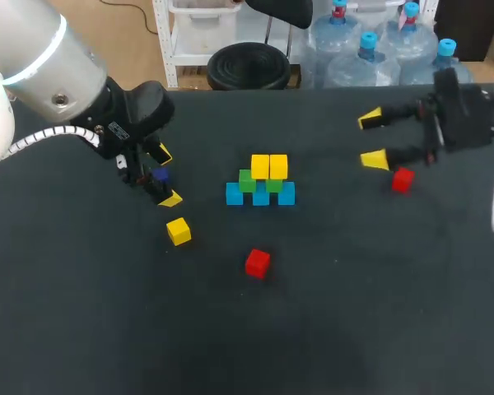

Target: Place the blue cubes, place green cubes on the blue cubes, place the yellow cubes on the green cubes, then place the red cubes on the yellow cubes, and place purple cube on the red cubes.

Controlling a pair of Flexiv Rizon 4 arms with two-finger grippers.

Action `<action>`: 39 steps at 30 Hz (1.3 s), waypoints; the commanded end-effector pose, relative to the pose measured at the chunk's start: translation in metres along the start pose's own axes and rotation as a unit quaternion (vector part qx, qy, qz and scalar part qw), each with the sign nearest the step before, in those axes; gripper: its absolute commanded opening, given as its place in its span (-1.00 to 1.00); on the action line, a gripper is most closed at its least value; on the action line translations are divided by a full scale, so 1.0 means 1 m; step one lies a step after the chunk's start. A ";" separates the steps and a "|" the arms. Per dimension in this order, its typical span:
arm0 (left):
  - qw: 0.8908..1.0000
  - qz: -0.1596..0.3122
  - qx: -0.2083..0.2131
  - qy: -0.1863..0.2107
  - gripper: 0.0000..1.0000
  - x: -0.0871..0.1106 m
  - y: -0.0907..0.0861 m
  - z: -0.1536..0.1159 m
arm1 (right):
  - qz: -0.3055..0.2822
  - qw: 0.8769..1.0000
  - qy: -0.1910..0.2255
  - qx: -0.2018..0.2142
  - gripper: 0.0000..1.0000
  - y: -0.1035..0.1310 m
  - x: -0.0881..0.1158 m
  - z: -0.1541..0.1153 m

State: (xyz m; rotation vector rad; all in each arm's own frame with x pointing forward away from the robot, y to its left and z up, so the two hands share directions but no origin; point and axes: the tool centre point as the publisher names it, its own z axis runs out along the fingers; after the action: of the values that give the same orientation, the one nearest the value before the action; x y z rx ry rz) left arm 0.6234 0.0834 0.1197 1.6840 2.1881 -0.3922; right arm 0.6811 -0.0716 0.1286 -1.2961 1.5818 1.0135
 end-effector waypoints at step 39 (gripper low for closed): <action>0.993 0.115 0.028 0.009 1.00 0.044 -0.027 0.000 | -0.006 0.998 -0.014 -0.061 1.00 0.015 0.017 -0.022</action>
State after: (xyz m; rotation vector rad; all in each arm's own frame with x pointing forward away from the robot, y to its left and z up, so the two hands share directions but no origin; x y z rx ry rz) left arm 0.5823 0.1113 0.1022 1.9183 1.9944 -0.3581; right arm 0.6618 -0.0960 0.1221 -1.3652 1.5112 1.1312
